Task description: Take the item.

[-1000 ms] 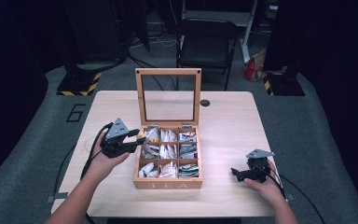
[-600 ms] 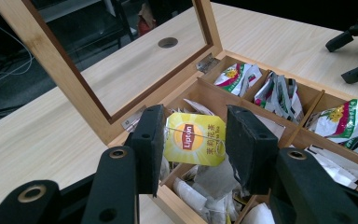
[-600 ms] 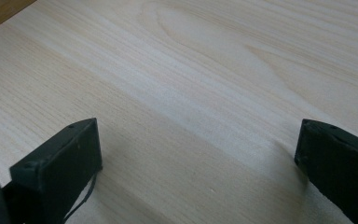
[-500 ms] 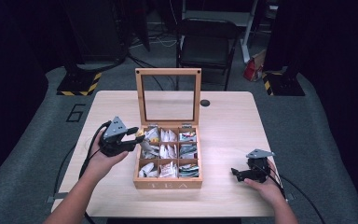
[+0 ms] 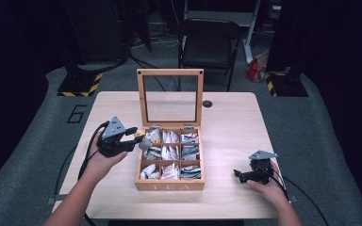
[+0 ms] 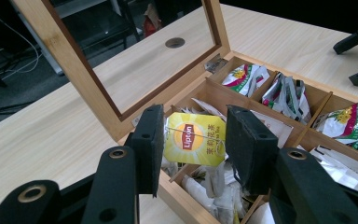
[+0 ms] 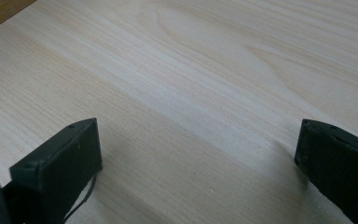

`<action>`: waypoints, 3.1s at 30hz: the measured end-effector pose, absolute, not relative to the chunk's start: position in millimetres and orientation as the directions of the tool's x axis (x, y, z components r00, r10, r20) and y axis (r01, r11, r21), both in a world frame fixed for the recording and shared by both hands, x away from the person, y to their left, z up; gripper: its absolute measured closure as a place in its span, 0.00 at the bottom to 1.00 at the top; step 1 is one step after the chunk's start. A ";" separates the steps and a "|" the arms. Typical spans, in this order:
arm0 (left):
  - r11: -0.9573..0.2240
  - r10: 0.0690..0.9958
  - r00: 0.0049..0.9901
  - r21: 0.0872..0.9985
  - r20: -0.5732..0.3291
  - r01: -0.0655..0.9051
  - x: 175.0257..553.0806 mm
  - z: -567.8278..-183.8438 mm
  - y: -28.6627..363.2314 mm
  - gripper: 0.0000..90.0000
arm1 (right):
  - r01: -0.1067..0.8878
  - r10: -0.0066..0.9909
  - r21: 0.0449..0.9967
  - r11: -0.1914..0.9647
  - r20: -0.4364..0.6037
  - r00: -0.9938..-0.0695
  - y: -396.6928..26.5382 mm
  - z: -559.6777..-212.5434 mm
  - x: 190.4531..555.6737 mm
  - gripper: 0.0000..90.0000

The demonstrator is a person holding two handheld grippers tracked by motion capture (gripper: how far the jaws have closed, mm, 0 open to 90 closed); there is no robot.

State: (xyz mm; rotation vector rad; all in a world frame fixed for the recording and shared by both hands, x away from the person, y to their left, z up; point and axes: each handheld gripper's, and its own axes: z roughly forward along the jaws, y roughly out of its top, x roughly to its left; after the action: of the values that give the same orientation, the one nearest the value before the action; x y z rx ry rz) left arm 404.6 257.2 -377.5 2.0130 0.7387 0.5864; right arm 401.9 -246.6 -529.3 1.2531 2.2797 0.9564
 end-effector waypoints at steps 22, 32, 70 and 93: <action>-0.390 0.741 0.660 0.877 0.119 0.280 403.2 -367.5 282.4 0.64 | 0.593 0.843 0.712 0.376 0.004 -0.538 -246.7 -529.3 401.9 0.00; -0.376 0.778 0.615 0.881 0.131 0.288 400.9 -359.4 306.5 0.64 | 0.594 0.843 0.712 0.375 0.004 -0.538 -246.7 -529.3 401.9 0.00; -0.291 0.885 0.453 0.884 0.104 0.365 399.2 -367.9 377.4 0.64 | 0.593 0.843 0.712 0.376 0.003 -0.538 -246.6 -529.3 401.9 0.00; -0.257 0.913 0.401 0.867 0.074 0.426 406.2 -394.7 392.1 0.64 | 0.594 0.843 0.712 0.375 0.004 -0.538 -246.6 -529.3 401.9 0.00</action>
State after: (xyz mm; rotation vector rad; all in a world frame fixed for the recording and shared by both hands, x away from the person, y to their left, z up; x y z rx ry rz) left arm 406.2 392.1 -394.7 1.8520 1.1534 0.7618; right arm 401.9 -246.6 -529.3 1.2527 2.2798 0.9561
